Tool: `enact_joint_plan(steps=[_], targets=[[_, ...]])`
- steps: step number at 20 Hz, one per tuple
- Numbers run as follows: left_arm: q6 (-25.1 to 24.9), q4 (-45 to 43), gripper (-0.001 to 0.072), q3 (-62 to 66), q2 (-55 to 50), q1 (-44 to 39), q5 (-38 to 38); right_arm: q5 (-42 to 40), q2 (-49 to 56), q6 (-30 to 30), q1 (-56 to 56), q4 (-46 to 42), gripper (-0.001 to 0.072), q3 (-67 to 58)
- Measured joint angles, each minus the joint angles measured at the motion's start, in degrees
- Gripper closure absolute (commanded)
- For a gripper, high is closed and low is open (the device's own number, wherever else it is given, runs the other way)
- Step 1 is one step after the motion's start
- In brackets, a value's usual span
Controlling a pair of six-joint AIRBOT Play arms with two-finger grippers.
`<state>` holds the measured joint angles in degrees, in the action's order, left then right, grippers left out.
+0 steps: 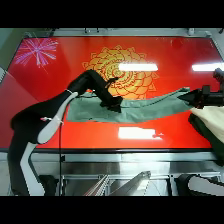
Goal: Fold the shirts.
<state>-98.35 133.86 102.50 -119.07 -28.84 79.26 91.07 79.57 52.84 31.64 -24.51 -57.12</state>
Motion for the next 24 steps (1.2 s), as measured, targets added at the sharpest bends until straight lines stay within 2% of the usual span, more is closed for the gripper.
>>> enact_joint_plan(steps=[4, 7, 10, 13, 15, 17, 23, 24], targets=[[2.36, 2.75, 0.0674, 9.31, -7.23, -4.52, -0.37, 4.07, -0.11, -0.63, 0.55, 1.01, 0.0693, -0.39], [3.32, 3.72, 0.0675, 13.07, -9.88, -5.46, 0.74, 6.43, -0.11, -1.99, 0.66, 5.55, 0.0693, -0.46], [2.14, 5.86, 0.0675, 14.4, -9.16, -3.72, 2.29, 7.54, -0.17, -3.02, -0.5, 11.13, 0.0693, -0.48], [-0.59, 7.45, 0.0675, 12.11, -3.58, 1.7, 5.09, 6.14, -0.68, -3.3, -6.97, 15.15, 0.0693, -0.48], [-2.32, 7.78, 0.0675, 7.5, 1.92, 7.19, 6.36, 1.66, -0.9, -3.96, -15.26, 17.57, 0.0693, -0.48], [-4.17, 7.93, 0.0675, 1.25, 8.28, 13.99, 7.52, -6.27, -0.66, -4.61, -25.68, 19.12, 0.0694, -0.48], [-9.4, 8.15, 0.0675, -21.46, 25.88, 35.54, 10.78, -38.84, 8.17, -12.66, -56.68, 30.36, 0.0677, -4.0], [-10.34, 8.24, 0.0675, -25.18, 28.06, 38.16, 10.82, -42.58, 11.08, -13.64, -60.37, 31.87, 0.0473, -5.68]])
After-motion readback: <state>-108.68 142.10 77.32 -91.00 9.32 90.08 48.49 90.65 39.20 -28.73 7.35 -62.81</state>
